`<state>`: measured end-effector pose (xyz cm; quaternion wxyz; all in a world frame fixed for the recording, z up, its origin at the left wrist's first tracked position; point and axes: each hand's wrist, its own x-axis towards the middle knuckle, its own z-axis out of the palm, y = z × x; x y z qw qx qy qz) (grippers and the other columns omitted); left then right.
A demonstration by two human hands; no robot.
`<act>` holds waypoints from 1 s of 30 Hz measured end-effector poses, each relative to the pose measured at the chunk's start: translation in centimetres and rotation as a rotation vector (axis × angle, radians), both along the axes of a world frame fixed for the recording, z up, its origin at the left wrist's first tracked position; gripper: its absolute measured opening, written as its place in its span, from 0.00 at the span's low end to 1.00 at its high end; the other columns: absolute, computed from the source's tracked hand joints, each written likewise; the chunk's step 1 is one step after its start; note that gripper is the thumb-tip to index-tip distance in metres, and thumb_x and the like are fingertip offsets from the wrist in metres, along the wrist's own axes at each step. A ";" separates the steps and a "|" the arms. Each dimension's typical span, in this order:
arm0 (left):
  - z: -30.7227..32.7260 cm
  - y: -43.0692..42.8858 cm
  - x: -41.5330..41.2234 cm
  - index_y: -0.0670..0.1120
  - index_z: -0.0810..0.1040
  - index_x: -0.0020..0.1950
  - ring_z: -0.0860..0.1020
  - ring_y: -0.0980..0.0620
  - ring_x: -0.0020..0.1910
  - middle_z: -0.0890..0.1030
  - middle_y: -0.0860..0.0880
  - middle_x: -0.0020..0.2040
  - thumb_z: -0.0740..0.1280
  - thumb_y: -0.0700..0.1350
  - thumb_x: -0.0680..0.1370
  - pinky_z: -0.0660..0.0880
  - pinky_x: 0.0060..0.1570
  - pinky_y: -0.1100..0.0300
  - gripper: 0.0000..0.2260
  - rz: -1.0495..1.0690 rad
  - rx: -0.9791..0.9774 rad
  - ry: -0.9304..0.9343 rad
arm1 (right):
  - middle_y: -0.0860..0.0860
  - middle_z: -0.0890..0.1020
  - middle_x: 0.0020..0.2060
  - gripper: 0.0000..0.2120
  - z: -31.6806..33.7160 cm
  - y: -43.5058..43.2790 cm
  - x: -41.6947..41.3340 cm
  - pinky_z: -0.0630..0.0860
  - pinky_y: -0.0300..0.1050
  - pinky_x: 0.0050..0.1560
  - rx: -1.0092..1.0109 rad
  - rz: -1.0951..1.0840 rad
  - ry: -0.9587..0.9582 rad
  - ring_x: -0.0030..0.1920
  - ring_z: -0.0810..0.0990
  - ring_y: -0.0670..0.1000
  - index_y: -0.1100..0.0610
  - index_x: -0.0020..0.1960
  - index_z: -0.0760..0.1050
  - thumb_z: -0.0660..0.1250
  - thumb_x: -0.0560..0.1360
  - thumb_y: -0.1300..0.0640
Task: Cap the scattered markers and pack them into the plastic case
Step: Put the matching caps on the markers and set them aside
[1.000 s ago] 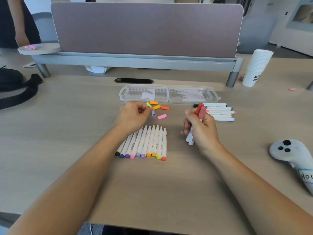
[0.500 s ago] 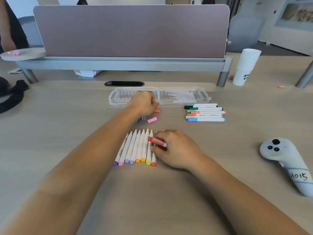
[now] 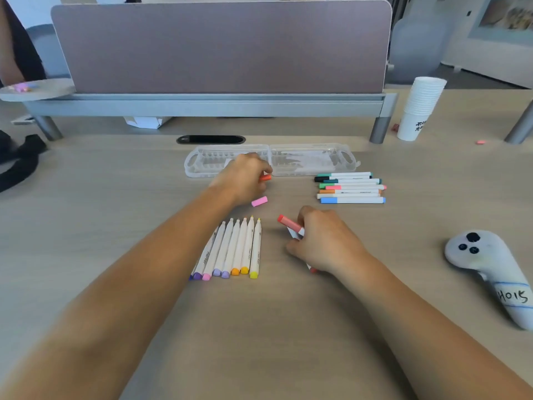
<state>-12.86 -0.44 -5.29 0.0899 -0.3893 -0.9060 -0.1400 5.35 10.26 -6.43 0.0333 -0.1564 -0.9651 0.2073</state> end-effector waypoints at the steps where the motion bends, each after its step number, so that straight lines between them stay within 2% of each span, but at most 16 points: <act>1: 0.0 -0.6 0.3 0.46 0.83 0.58 0.78 0.48 0.51 0.80 0.45 0.55 0.68 0.37 0.74 0.75 0.56 0.55 0.14 0.008 0.069 -0.039 | 0.51 0.75 0.40 0.10 0.1 0.0 0.0 0.65 0.42 0.30 -0.010 -0.006 0.007 0.39 0.76 0.54 0.54 0.46 0.71 0.69 0.71 0.51; 3: -0.2 -2.2 1.0 0.46 0.84 0.55 0.78 0.52 0.45 0.81 0.48 0.50 0.71 0.37 0.74 0.77 0.53 0.57 0.11 0.023 0.217 -0.156 | 0.51 0.76 0.37 0.09 0.2 0.1 -0.1 0.66 0.43 0.30 -0.048 -0.036 0.034 0.36 0.76 0.54 0.54 0.42 0.73 0.69 0.71 0.50; 5: -0.6 -4.0 1.9 0.49 0.82 0.56 0.80 0.54 0.44 0.82 0.51 0.48 0.71 0.40 0.77 0.78 0.50 0.57 0.09 0.015 0.322 -0.274 | 0.51 0.75 0.34 0.10 0.3 0.2 -0.1 0.65 0.43 0.29 -0.070 -0.062 0.041 0.33 0.74 0.53 0.55 0.39 0.73 0.69 0.72 0.49; 7: -0.9 -5.7 3.1 0.51 0.79 0.59 0.79 0.57 0.42 0.81 0.53 0.45 0.68 0.39 0.79 0.76 0.44 0.62 0.11 -0.025 0.381 -0.359 | 0.51 0.74 0.31 0.11 0.4 0.3 -0.1 0.64 0.43 0.29 -0.117 -0.067 0.056 0.32 0.73 0.52 0.54 0.36 0.72 0.68 0.72 0.49; 9: -0.9 -7.1 4.6 0.51 0.79 0.55 0.76 0.62 0.37 0.79 0.54 0.43 0.67 0.37 0.79 0.72 0.39 0.67 0.10 -0.069 0.449 -0.403 | 0.50 0.73 0.30 0.13 0.6 0.2 0.1 0.63 0.43 0.30 -0.168 -0.062 0.099 0.31 0.72 0.50 0.53 0.34 0.70 0.68 0.73 0.49; 12: -1.1 -8.3 6.2 0.56 0.79 0.47 0.79 0.55 0.41 0.82 0.51 0.45 0.68 0.37 0.78 0.78 0.44 0.58 0.12 -0.072 0.499 -0.409 | 0.51 0.74 0.32 0.10 0.8 -0.1 0.2 0.64 0.45 0.32 -0.188 -0.015 0.163 0.34 0.72 0.52 0.56 0.38 0.72 0.67 0.74 0.51; 16: -1.2 -8.9 7.3 0.56 0.79 0.44 0.81 0.54 0.40 0.83 0.51 0.43 0.70 0.36 0.76 0.79 0.50 0.55 0.14 -0.059 0.541 -0.459 | 0.52 0.73 0.30 0.09 0.5 -0.7 0.2 0.62 0.46 0.32 -0.218 0.085 0.251 0.33 0.69 0.52 0.58 0.39 0.72 0.65 0.74 0.54; 19: -0.9 -8.8 7.5 0.50 0.80 0.46 0.82 0.52 0.39 0.83 0.49 0.43 0.70 0.33 0.76 0.81 0.48 0.56 0.12 -0.027 0.697 -0.598 | 0.53 0.75 0.32 0.06 0.3 -1.1 0.3 0.64 0.46 0.33 -0.291 0.143 0.280 0.32 0.68 0.50 0.57 0.41 0.75 0.64 0.74 0.56; 21: -0.6 -8.7 7.5 0.45 0.80 0.49 0.82 0.52 0.38 0.83 0.46 0.42 0.70 0.33 0.76 0.81 0.44 0.59 0.07 0.005 0.880 -0.755 | 0.47 0.74 0.29 0.06 0.3 -1.2 0.4 0.64 0.43 0.32 -0.353 0.177 0.280 0.30 0.67 0.46 0.52 0.39 0.75 0.64 0.75 0.57; 23: -0.5 -8.6 7.6 0.42 0.79 0.52 0.81 0.53 0.38 0.84 0.45 0.42 0.70 0.36 0.77 0.80 0.42 0.61 0.05 0.026 1.027 -0.916 | 0.40 0.74 0.26 0.12 0.4 -1.4 0.5 0.64 0.37 0.30 -0.399 0.213 0.278 0.28 0.67 0.43 0.46 0.35 0.73 0.64 0.75 0.59; 26: -0.6 -8.4 7.6 0.43 0.80 0.53 0.81 0.53 0.38 0.84 0.44 0.44 0.69 0.38 0.78 0.79 0.41 0.61 0.05 0.043 1.113 -1.046 | 0.39 0.73 0.26 0.15 0.4 -1.6 0.7 0.64 0.38 0.31 -0.419 0.269 0.283 0.29 0.67 0.43 0.44 0.35 0.71 0.65 0.75 0.60; 30: -0.7 -8.3 7.5 0.42 0.80 0.53 0.81 0.53 0.40 0.84 0.43 0.46 0.68 0.39 0.78 0.79 0.43 0.61 0.05 0.070 1.144 -1.079 | 0.41 0.73 0.28 0.08 0.0 -1.6 0.6 0.66 0.43 0.33 -0.429 0.325 0.275 0.30 0.68 0.44 0.47 0.38 0.73 0.65 0.74 0.56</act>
